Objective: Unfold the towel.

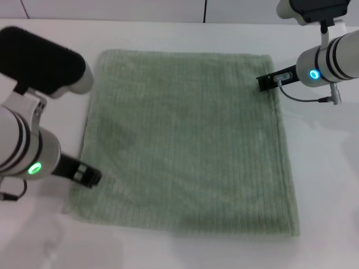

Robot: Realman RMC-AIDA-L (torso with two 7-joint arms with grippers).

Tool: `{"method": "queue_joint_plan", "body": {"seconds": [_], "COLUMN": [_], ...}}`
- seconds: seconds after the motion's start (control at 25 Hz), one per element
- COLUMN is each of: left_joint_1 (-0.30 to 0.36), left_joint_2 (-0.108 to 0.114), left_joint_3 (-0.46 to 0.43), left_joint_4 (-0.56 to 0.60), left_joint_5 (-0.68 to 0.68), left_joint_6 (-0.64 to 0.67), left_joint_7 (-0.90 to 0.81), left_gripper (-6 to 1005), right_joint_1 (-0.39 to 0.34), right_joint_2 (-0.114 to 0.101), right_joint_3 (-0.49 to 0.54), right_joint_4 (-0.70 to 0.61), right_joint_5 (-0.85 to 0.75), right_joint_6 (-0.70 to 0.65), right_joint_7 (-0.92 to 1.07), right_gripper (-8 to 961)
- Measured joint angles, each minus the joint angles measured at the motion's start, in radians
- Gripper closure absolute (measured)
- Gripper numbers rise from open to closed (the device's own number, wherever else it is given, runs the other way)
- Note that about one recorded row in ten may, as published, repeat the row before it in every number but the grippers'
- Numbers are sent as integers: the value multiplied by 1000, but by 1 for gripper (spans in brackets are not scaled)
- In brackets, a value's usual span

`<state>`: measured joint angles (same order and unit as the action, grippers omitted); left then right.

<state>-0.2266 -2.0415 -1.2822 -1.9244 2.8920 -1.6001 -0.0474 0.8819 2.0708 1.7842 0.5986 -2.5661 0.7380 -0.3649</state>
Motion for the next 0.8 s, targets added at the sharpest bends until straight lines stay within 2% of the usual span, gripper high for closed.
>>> {"method": "queue_joint_plan", "body": {"seconds": [0.04,0.12,0.16,0.2,0.28,0.36,0.4,0.44,0.52,0.64,0.72,0.76,0.8], "left_joint_1": [0,0,-1,1,3,12,31,31,65,127,127,155,204], "left_joint_2": [0,15,20,27,27,21,-5,-5,-24,-27,-27,-28,-31], "left_joint_3": [0,-3,-6,-17,-28,-65,-121,-121,-161,-173,-173,-175,-174], "left_joint_4": [0,-8,-6,6,16,35,54,54,73,111,111,139,217], "left_joint_5": [0,1,1,2,2,3,3,3,3,2,2,0,-2], "left_joint_6": [0,54,96,192,245,381,531,531,724,1044,1044,1197,1490], "left_joint_7": [0,28,49,102,134,222,322,322,413,498,498,523,544], "left_gripper": [578,578,578,578,577,577,577,577,577,575,574,574,573], "right_joint_1": [0,-2,-3,-12,-20,-36,-57,-57,-78,-139,-194,-225,-268], "right_joint_2": [0,0,0,0,0,-1,-1,-1,-1,2,7,8,8], "right_joint_3": [1,1,0,-1,-1,0,-2,-2,-3,-7,-27,-49,-88], "right_joint_4": [2,8,15,41,62,116,188,188,267,428,533,586,652], "right_joint_5": [0,0,0,0,0,-1,-5,-5,-12,-21,-12,-4,8], "right_joint_6": [0,0,0,0,1,0,-5,-5,-15,-52,-101,-132,-191], "right_joint_7": [0,0,0,0,0,0,0,0,-1,-30,-74,-95,-112], "right_gripper": [954,954,954,954,954,954,954,954,954,954,954,954,954]}}
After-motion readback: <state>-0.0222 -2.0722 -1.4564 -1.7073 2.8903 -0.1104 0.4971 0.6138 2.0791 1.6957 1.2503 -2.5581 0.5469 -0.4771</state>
